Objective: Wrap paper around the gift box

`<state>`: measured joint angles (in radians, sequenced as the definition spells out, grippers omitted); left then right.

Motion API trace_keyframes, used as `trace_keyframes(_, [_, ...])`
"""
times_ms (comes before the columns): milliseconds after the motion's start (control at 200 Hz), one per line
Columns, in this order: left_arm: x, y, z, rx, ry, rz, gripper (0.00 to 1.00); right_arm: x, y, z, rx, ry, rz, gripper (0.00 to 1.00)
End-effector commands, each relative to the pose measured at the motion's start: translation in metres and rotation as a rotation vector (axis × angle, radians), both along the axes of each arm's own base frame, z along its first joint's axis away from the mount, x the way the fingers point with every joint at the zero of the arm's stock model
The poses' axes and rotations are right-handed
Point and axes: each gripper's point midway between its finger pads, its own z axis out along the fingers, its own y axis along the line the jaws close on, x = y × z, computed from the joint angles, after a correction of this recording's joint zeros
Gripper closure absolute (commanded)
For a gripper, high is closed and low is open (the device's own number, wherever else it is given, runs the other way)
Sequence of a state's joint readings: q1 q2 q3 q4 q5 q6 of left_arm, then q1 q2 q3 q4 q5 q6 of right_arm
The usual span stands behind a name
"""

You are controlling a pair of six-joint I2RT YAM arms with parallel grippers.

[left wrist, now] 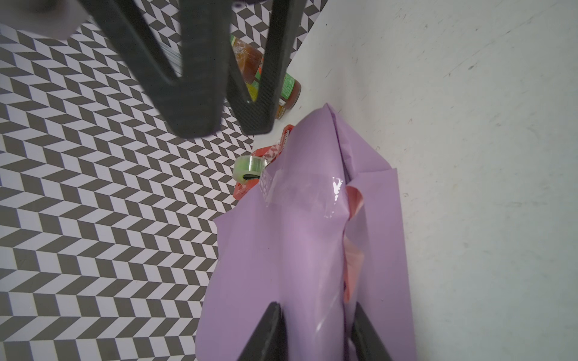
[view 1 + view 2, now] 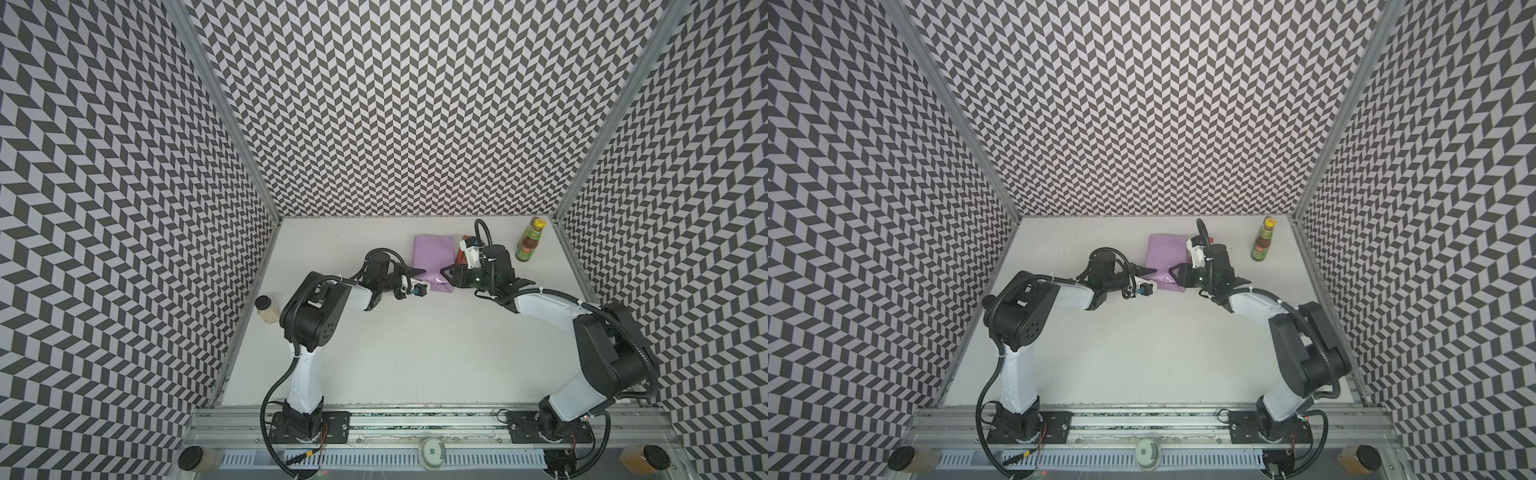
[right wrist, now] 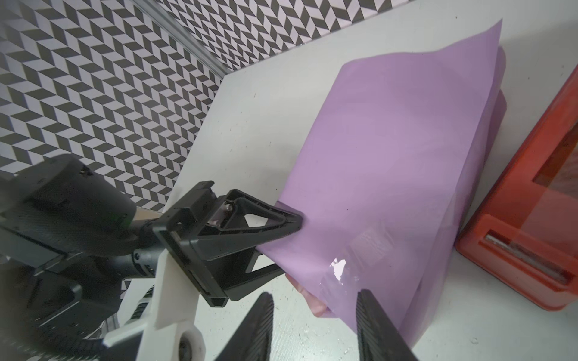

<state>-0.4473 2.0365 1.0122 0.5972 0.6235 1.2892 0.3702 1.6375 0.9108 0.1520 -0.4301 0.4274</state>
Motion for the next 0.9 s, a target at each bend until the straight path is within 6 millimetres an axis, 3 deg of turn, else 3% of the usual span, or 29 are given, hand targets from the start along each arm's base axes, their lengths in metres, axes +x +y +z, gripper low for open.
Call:
trace_keyframes(0, [-0.011, 0.016, -0.059, 0.114, 0.18, 0.049, 0.66, 0.003, 0.009, 0.001, 0.017, -0.002, 0.033, 0.58])
trace_keyframes(471, [-0.012, 0.016, -0.059, 0.114, 0.183, 0.049, 0.66, 0.021, 0.023, 0.018, 0.035, -0.068, 0.057, 0.62])
trace_keyframes(701, [-0.012, 0.016, -0.059, 0.114, 0.183, 0.049, 0.66, 0.03, 0.022, -0.004, 0.003, -0.016, 0.037, 0.62])
trace_keyframes(891, [-0.011, 0.016, -0.059, 0.114, 0.183, 0.049, 0.66, 0.042, 0.008, -0.018, -0.034, 0.009, -0.012, 0.62])
